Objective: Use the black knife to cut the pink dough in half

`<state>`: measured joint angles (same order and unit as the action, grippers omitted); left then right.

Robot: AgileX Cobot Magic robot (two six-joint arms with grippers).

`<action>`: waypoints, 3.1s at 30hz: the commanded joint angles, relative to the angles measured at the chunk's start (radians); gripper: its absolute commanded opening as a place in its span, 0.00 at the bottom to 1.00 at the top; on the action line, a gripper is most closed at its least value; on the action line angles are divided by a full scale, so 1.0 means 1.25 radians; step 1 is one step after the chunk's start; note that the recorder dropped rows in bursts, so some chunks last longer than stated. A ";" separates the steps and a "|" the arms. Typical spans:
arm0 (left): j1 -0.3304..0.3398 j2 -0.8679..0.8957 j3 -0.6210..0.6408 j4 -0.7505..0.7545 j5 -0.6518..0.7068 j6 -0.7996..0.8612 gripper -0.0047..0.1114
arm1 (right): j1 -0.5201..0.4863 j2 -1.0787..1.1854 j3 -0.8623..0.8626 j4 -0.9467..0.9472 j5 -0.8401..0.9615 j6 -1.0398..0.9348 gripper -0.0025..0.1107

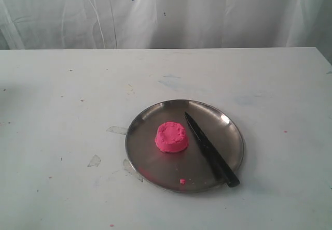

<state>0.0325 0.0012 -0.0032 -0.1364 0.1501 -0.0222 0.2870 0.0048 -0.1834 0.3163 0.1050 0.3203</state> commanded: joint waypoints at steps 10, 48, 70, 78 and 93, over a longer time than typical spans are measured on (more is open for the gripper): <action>0.002 -0.001 0.003 -0.009 0.001 0.000 0.04 | 0.061 0.379 -0.549 0.090 0.550 -0.471 0.02; 0.002 -0.001 0.003 -0.009 0.001 0.000 0.04 | -0.222 1.336 -0.579 0.572 0.626 -1.159 0.18; 0.002 -0.001 0.003 -0.009 0.001 0.000 0.04 | -0.179 1.476 -0.608 0.551 0.653 -1.160 0.41; 0.002 -0.001 0.003 -0.009 0.001 0.000 0.04 | -0.179 1.520 -0.619 0.539 0.624 -1.157 0.49; 0.002 -0.001 0.003 -0.009 0.001 0.000 0.04 | -0.172 1.614 -0.666 0.539 0.686 -1.155 0.50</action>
<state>0.0325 0.0012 -0.0032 -0.1364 0.1501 -0.0222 0.0626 2.0009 -1.0137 1.0045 0.9581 -1.1176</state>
